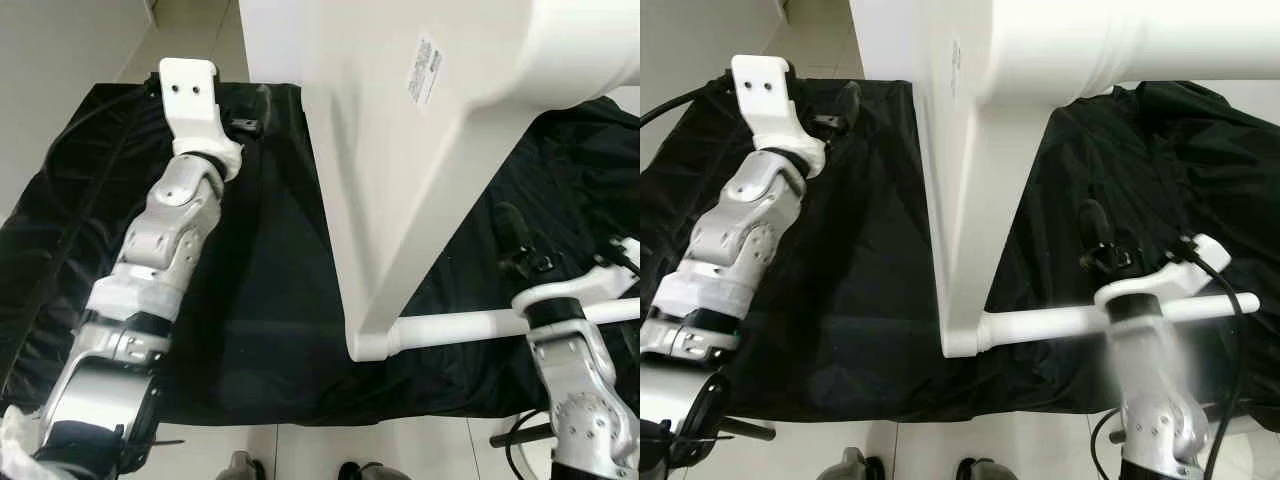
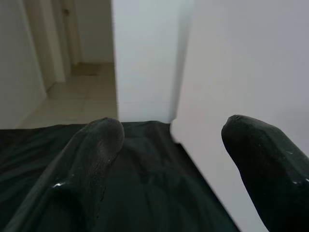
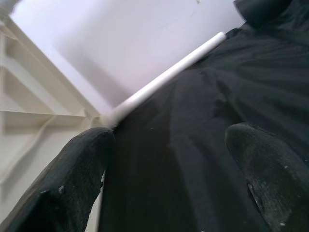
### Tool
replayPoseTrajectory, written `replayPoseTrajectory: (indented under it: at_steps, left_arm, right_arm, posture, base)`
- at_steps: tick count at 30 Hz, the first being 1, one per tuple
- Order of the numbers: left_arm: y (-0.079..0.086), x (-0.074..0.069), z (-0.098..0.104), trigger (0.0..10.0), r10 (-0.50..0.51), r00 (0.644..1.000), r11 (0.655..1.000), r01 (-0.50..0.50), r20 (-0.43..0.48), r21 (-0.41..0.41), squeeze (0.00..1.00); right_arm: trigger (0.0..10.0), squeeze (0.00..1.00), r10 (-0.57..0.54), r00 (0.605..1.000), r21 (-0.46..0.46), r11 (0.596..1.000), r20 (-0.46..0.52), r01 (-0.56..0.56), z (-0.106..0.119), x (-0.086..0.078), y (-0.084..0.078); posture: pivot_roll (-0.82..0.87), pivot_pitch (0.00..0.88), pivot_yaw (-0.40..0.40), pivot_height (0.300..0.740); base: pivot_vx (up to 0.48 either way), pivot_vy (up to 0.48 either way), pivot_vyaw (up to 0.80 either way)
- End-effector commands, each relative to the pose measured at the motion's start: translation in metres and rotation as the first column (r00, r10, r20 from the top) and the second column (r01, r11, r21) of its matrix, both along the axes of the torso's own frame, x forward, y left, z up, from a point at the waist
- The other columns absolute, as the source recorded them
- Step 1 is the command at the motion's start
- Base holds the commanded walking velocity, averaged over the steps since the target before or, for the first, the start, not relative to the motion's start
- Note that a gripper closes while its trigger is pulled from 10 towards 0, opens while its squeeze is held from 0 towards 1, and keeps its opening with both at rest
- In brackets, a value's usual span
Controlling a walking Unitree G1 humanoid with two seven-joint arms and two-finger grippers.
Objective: Building children table
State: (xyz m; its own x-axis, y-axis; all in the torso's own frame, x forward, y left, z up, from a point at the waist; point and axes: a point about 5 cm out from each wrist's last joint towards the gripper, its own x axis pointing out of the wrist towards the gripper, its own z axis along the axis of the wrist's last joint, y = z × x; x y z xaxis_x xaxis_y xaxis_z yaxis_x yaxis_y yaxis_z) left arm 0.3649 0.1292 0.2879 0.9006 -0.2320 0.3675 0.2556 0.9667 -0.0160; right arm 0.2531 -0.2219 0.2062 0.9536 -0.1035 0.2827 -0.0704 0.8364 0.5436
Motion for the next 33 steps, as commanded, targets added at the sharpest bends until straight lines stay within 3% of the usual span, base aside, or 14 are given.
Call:
replayPoseTrajectory:
  at_steps: [1, 4, 8, 9, 12, 13, 20, 24, 28, 33]
  left_arm:
    - [-0.007, -0.008, -0.007, 10.0, -0.238, 0.971, 0.964, 0.236, -0.002, 0.121, 0.0]
    - [0.012, -0.014, -0.024, 10.0, -0.16, 0.986, 0.981, 0.164, -0.044, 0.107, 0.0]
    - [0.018, -0.017, -0.032, 10.0, -0.128, 0.99, 0.986, 0.134, -0.062, 0.096, 0.0]
    - [0.026, -0.02, -0.042, 10.0, -0.084, 0.993, 0.992, 0.091, -0.079, 0.089, 0.0]
    - [0.029, -0.022, -0.047, 10.0, -0.063, 0.994, 0.994, 0.07, -0.086, 0.087, 0.0]
    - [0.039, -0.028, -0.058, 10.0, -0.008, 0.995, 0.997, 0.016, -0.097, 0.082, 0.0]
    - [0.047, -0.038, -0.072, 10.0, 0.06, 0.994, 0.994, -0.052, -0.087, 0.099, 0.0]
    - [0.048, -0.047, -0.088, 10.0, 0.113, 0.989, 0.993, -0.108, -0.1, 0.057, 0.0]
    - [0.047, -0.051, -0.11, 10.0, 0.186, 0.97, 0.978, -0.166, -0.159, 0.128, 0.0]
    - [0.045, -0.057, -0.116, 10.0, 0.179, 0.969, 0.981, -0.164, -0.169, 0.103, 0.0]
  right_arm:
    - [10.0, 0.0, -0.059, 0.998, -0.082, 0.995, -0.02, 0.057, -0.001, 0.006, 0.0]
    - [10.0, 0.0, -0.116, 0.992, -0.26, 0.961, -0.045, 0.1, -0.002, 0.019, 0.009]
    - [10.0, 0.0, -0.126, 0.991, -0.315, 0.943, -0.046, 0.105, -0.003, 0.021, 0.013]
    - [10.0, 0.0, -0.151, 0.987, -0.382, 0.916, -0.052, 0.12, -0.005, 0.024, 0.016]
    - [10.0, 0.0, -0.164, 0.985, -0.413, 0.902, -0.054, 0.127, -0.007, 0.026, 0.018]
    - [10.0, 0.0, -0.189, 0.981, -0.455, 0.878, -0.052, 0.145, -0.01, 0.03, 0.02]
    - [10.0, 0.0, -0.23, 0.973, -0.51, 0.84, -0.031, 0.182, -0.013, 0.037, 0.025]
    - [10.0, 0.0, -0.231, 0.973, -0.549, 0.814, -0.002, 0.192, -0.015, 0.041, 0.032]
    - [10.0, 0.0, -0.217, 0.976, -0.541, 0.821, -0.001, 0.182, -0.022, 0.043, 0.039]
    - [10.0, 0.0, -0.175, 0.983, -0.487, 0.864, -0.057, 0.126, -0.035, 0.045, 0.047]
  posture:
    - [-0.04, 0.166, 0.003, 0.74]
    - [-0.03, 0.162, -0.002, 0.74]
    - [-0.03, 0.159, -0.004, 0.74]
    - [-0.03, 0.147, -0.01, 0.74]
    - [-0.03, 0.147, -0.01, 0.74]
    - [-0.04, 0.132, -0.015, 0.74]
    - [-0.03, 0.116, -0.023, 0.74]
    - [-0.02, 0.104, -0.027, 0.74]
    - [-0.02, 0.087, -0.032, 0.74]
    - [-0.01, 0.068, -0.03, 0.74]
  base:
    - [0.0, 0.0, 0.0]
    - [0.0, 0.0, 0.0]
    - [0.0, 0.0, 0.0]
    - [0.0, 0.0, 0.0]
    - [0.0, 0.0, 0.0]
    - [0.0, 0.0, 0.0]
    - [0.0, 0.0, 0.0]
    - [0.0, 0.0, 0.0]
    - [0.0, 0.0, 0.0]
    - [0.0, 0.0, 0.0]
